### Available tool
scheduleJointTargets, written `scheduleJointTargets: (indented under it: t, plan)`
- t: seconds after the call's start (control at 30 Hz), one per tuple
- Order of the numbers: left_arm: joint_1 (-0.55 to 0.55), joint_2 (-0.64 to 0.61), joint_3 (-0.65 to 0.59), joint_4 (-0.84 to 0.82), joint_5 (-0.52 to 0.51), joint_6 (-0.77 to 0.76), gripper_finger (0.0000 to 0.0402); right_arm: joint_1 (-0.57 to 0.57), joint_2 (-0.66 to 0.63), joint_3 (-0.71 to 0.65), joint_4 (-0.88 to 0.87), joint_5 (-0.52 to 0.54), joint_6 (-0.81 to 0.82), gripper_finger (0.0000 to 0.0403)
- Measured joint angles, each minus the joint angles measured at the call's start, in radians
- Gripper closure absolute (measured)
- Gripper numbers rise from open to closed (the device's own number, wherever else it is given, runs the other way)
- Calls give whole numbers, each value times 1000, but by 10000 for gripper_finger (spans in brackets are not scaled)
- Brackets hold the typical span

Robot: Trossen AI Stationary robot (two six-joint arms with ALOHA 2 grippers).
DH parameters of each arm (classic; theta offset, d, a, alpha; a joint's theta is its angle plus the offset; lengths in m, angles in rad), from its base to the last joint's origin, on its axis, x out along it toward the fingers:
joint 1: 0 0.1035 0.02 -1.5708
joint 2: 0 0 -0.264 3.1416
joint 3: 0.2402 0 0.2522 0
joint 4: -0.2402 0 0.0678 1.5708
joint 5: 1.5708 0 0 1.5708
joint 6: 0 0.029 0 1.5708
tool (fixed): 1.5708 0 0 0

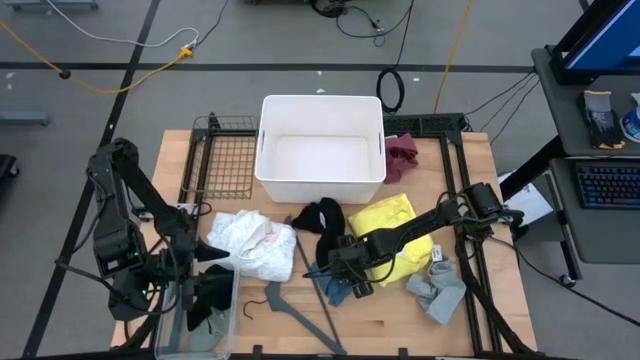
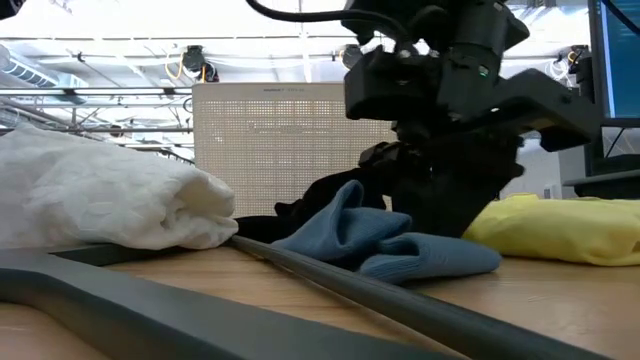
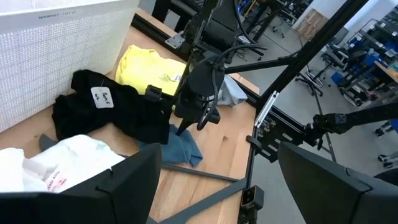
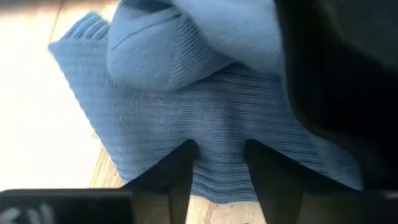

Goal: Pick & Place Cloths
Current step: Put the gray sock into the transparent bin

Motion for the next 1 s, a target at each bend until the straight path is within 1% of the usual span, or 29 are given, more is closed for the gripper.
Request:
scheduleJointTargets:
  t: [0.17, 0.23, 0.27, 0.43, 0.53, 0.63, 0.7, 0.9, 1.0]
  plan:
    - [0, 0, 0, -1, 0, 0, 78, 0, 1, 0, -38, 2, 35, 344]
    - [0, 0, 0, 0, 0, 0, 78, -1, 1, 0, -43, -11, 55, 379]
    - [0, 1, 0, 0, 0, 0, 78, -1, 1, 0, -44, -23, 67, 389]
    - [0, 1, 0, 0, 0, 0, 78, -3, -4, -2, -50, -73, 168, 394]
    - [2, 1, 0, 0, -1, 12, 78, -1, -54, -4, -55, -154, 195, 397]
    - [15, 1, 0, 0, 0, 52, 78, 1, -134, -12, -57, -218, 249, 399]
    - [26, 1, 0, 0, -1, 81, 78, 3, -191, -16, -55, -222, 282, 399]
    - [78, 1, 0, 1, -1, 159, 78, 0, -403, -7, 49, -207, 416, 401]
    - [103, 1, 0, 1, -1, 176, 78, 1, -493, -7, 134, -157, 476, 401]
